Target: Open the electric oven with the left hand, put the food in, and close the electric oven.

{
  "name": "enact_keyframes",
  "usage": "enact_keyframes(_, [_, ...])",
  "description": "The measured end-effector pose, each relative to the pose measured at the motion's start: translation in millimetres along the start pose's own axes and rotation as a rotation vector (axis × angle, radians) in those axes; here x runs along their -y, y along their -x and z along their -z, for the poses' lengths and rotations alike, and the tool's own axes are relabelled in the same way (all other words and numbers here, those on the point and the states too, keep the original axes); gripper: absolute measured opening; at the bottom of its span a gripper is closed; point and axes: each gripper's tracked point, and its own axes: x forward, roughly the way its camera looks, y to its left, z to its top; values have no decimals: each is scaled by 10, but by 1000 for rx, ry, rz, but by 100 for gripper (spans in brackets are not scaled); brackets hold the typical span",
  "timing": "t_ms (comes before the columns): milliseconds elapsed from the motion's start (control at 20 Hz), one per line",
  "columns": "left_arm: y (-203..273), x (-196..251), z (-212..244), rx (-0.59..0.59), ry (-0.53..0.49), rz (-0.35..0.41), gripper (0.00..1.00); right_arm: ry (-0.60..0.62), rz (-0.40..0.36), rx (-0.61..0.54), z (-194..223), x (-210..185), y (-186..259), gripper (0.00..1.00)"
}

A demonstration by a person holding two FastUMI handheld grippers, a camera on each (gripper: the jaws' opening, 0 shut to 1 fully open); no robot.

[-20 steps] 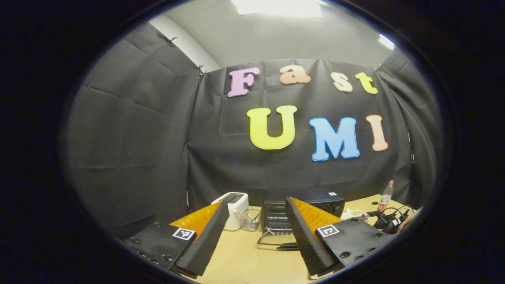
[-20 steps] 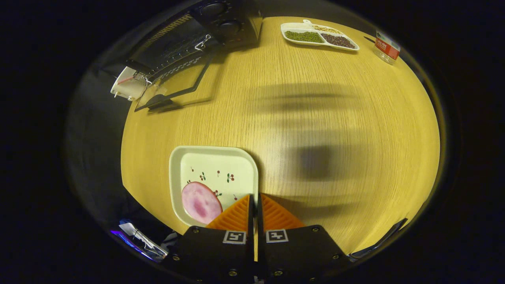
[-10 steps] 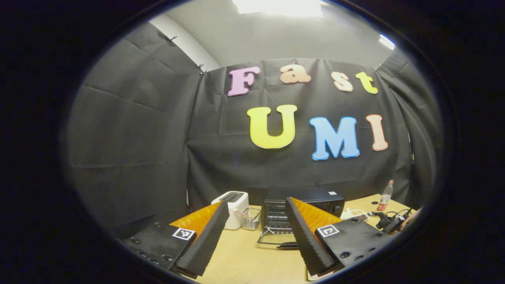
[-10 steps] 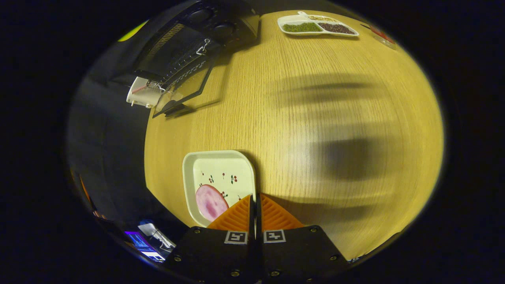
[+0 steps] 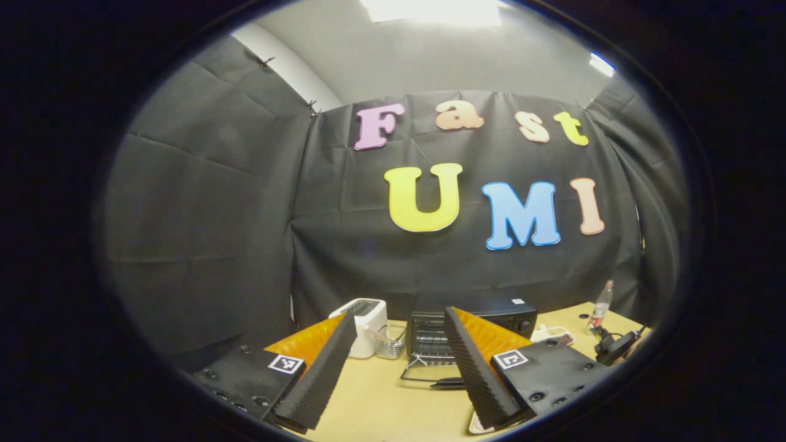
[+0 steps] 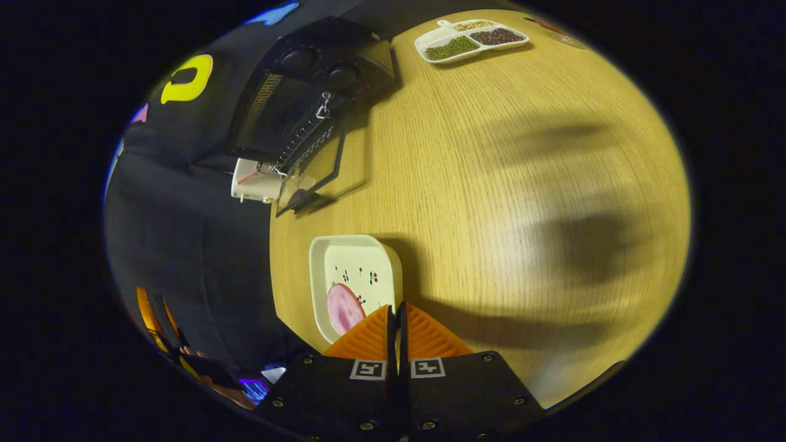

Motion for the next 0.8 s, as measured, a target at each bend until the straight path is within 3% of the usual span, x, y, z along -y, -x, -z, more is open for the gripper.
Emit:
enact_keyframes(250, [-71, 28, 26, -3, 0, 8, 100, -90, -66, 96, -203, -332, -15, 0])
enact_keyframes(800, [-281, -224, 152, -22, 8, -10, 100, -411, -166, 340, -889, -1028, -160, 0])
